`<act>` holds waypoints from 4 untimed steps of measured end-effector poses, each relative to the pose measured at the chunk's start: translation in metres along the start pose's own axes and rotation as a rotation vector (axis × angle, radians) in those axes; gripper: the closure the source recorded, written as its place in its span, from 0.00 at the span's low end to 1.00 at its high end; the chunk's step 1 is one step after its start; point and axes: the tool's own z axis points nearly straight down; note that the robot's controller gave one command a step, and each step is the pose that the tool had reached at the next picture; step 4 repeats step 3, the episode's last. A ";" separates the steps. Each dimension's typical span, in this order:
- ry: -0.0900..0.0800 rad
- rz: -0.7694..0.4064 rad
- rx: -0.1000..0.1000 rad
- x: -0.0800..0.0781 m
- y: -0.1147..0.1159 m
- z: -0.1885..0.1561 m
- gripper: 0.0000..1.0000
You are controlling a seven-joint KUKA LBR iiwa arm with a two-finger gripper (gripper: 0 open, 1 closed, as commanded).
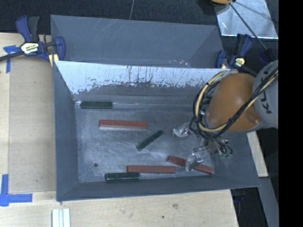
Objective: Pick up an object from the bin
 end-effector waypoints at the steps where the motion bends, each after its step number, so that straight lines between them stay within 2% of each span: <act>1: -0.014 -0.029 -0.003 0.019 -0.010 0.027 1.00; 2: -0.014 -0.030 -0.002 0.019 -0.010 0.026 1.00; 3: -0.008 -0.079 0.001 -0.016 0.028 -0.174 1.00; 4: -0.008 -0.079 0.001 -0.016 0.028 -0.174 1.00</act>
Offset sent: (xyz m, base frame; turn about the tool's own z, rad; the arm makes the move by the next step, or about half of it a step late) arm 0.0000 0.0000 0.0000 0.0000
